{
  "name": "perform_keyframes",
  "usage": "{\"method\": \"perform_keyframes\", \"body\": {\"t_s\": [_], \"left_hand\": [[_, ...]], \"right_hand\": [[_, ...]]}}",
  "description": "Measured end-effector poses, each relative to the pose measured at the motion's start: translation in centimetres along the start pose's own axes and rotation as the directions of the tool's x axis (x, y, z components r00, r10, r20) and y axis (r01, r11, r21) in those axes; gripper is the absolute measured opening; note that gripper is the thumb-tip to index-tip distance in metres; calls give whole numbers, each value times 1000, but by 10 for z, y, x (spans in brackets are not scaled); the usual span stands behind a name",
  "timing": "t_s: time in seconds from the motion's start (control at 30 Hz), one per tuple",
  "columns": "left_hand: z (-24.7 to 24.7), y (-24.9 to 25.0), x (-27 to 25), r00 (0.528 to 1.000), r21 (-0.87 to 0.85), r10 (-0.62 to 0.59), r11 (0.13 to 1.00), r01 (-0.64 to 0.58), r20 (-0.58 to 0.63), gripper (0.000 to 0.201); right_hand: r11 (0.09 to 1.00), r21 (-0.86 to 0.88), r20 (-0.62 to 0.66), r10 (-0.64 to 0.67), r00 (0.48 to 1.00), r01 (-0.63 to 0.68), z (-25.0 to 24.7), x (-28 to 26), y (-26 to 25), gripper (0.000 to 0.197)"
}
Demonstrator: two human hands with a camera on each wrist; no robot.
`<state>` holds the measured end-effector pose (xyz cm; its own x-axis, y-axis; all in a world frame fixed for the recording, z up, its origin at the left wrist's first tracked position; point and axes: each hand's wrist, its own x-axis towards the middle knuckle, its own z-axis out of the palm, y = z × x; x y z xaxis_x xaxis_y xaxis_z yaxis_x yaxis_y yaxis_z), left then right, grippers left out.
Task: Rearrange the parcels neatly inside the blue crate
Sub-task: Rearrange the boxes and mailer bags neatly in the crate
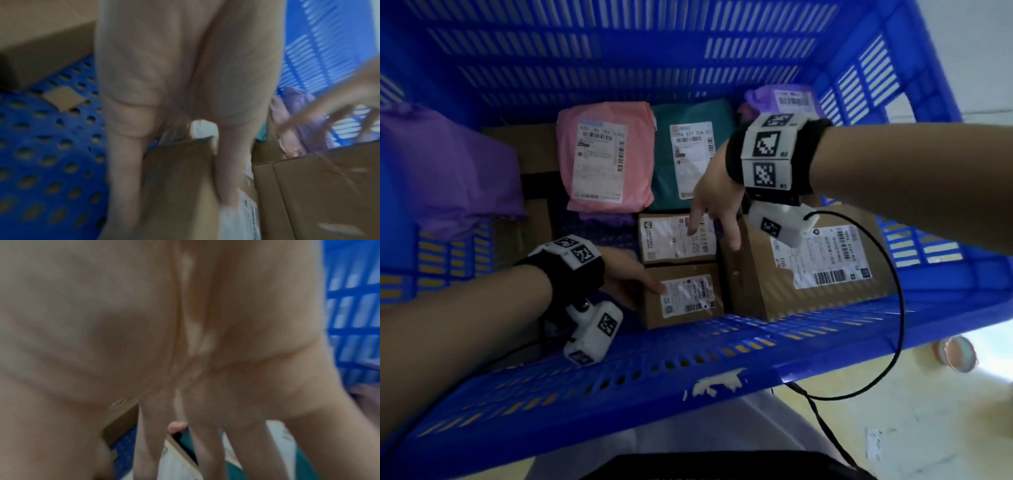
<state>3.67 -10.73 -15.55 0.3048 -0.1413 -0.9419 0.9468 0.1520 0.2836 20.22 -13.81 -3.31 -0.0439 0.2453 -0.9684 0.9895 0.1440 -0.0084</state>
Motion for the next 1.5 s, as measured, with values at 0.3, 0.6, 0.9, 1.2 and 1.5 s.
{"method": "perform_keyframes", "body": {"t_s": [0.3,0.6,0.9,1.2,1.5], "left_hand": [[4,-2,23,1000,-96,-10,995,13,27,50],[-24,11,-25,961,100,55,995,-29,-270,16],[-75,3,-115,664,-57,180,946,-319,-726,11],[-69,-34,-146,701,-163,9,970,-178,-713,8],[-69,-41,-151,682,-269,-19,927,-262,-731,12]], "right_hand": [[1000,-20,-35,17,999,-18,16,3,6,76],[992,117,-185,63,981,-42,-11,-3,4,81],[793,500,-597,24,802,348,-86,23,-31,79],[488,429,-877,21,481,760,-160,53,-91,54],[495,487,-852,88,516,720,-171,66,-95,10]]}}
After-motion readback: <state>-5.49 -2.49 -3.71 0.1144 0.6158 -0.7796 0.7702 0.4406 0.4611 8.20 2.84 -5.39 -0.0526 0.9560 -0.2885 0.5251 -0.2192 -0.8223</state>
